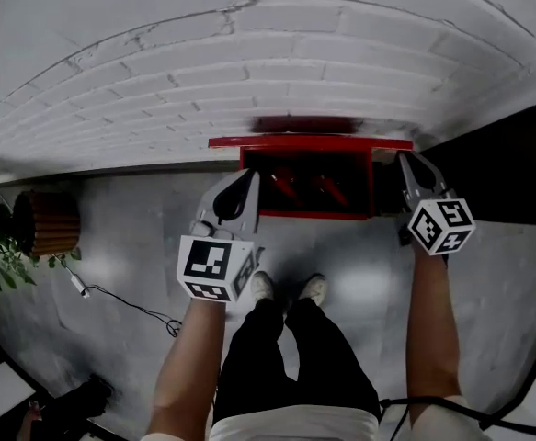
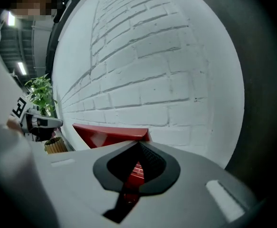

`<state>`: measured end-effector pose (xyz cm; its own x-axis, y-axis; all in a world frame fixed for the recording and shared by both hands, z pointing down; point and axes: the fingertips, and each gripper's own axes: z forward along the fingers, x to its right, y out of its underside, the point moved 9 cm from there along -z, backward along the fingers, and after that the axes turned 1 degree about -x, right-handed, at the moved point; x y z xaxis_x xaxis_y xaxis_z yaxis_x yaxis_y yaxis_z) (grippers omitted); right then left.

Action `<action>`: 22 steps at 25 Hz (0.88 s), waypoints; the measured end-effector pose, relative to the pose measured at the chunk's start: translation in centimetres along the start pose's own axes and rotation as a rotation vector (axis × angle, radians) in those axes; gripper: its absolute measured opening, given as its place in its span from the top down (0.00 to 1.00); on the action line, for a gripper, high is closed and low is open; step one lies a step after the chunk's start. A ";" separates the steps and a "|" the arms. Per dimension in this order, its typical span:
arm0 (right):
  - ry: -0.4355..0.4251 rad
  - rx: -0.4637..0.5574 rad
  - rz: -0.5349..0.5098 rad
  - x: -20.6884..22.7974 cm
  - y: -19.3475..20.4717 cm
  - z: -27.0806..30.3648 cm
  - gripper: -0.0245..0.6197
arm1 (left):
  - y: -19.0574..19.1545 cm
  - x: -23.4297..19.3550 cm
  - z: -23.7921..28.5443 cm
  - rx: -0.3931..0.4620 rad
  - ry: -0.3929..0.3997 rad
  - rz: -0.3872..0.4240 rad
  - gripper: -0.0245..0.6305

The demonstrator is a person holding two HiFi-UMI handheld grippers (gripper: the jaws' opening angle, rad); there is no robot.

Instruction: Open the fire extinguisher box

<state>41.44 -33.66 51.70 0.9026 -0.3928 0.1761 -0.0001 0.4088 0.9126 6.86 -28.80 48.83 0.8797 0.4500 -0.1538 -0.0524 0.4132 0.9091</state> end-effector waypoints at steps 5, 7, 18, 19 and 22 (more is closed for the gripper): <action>-0.002 0.005 0.010 0.8 -1.3 1.2 0.95 | -0.8 -0.5 0.3 0.004 -0.012 -0.009 0.95; -0.007 0.010 0.008 1.0 -1.5 1.6 0.95 | -0.9 -0.6 0.4 0.003 -0.017 -0.011 0.95; 0.007 0.038 0.008 2.2 -2.6 2.2 0.95 | -1.4 -0.5 -0.6 0.017 -0.054 0.020 0.95; 0.002 0.037 0.001 1.9 -2.8 2.1 0.95 | -1.6 -0.5 -0.7 0.011 -0.054 0.011 0.95; -0.009 0.046 -0.017 0.9 -3.3 1.5 0.95 | -2.1 -0.4 -0.8 0.008 -0.051 0.006 0.95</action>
<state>41.61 -36.54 49.43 0.8988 -0.4067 0.1638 -0.0051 0.3638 0.9314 6.23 -29.21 46.70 0.9022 0.4116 -0.1287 -0.0539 0.4038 0.9132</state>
